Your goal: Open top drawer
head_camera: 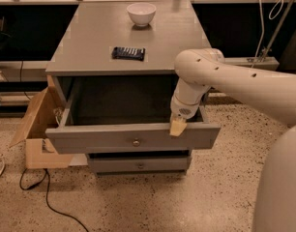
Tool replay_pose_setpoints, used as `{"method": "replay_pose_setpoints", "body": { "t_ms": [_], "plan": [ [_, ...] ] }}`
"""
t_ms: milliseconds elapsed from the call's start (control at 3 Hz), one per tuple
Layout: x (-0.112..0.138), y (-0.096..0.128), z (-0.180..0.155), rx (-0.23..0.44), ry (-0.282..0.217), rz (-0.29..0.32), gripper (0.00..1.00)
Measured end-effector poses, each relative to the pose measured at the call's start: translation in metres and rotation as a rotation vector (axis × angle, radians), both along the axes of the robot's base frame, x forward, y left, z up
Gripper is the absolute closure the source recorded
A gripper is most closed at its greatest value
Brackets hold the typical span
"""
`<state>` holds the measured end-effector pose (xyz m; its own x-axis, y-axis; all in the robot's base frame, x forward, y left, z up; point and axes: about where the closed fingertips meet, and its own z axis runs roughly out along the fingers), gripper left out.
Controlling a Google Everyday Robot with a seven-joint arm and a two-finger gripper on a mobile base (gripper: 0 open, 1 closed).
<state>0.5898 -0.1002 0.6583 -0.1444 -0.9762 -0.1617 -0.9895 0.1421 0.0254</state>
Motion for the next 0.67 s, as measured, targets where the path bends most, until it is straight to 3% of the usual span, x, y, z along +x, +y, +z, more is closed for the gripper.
{"method": "replay_pose_setpoints", "body": {
  "t_ms": [333,667],
  "plan": [
    [0.0000,0.0000,0.0000,0.000,0.000,0.000,0.98],
    [0.0000,0.0000,0.0000,0.000,0.000,0.000,0.77]
  ]
}}
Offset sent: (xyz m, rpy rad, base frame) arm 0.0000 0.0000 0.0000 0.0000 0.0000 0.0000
